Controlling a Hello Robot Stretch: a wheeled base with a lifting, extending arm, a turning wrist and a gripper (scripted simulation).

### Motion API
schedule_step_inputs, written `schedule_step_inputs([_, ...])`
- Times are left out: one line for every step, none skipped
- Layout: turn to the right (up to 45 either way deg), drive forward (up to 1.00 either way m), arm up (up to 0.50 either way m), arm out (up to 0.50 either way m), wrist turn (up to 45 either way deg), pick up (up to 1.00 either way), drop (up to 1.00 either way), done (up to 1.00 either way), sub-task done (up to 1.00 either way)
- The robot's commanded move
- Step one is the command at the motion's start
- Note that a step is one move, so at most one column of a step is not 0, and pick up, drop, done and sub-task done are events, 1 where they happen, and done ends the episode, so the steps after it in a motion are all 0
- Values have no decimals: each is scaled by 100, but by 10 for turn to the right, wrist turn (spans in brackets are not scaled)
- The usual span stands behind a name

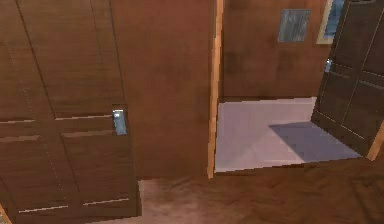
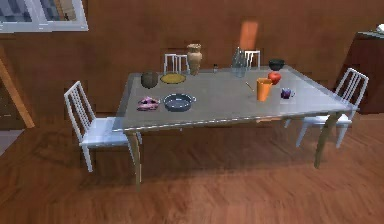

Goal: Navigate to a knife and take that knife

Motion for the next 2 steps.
schedule_step_inputs([0, 5, 0, 0, 0, 0, 0, 0, 0])
schedule_step_inputs([450, 0, 0, 0, 0, 0, 0, 0, 0])
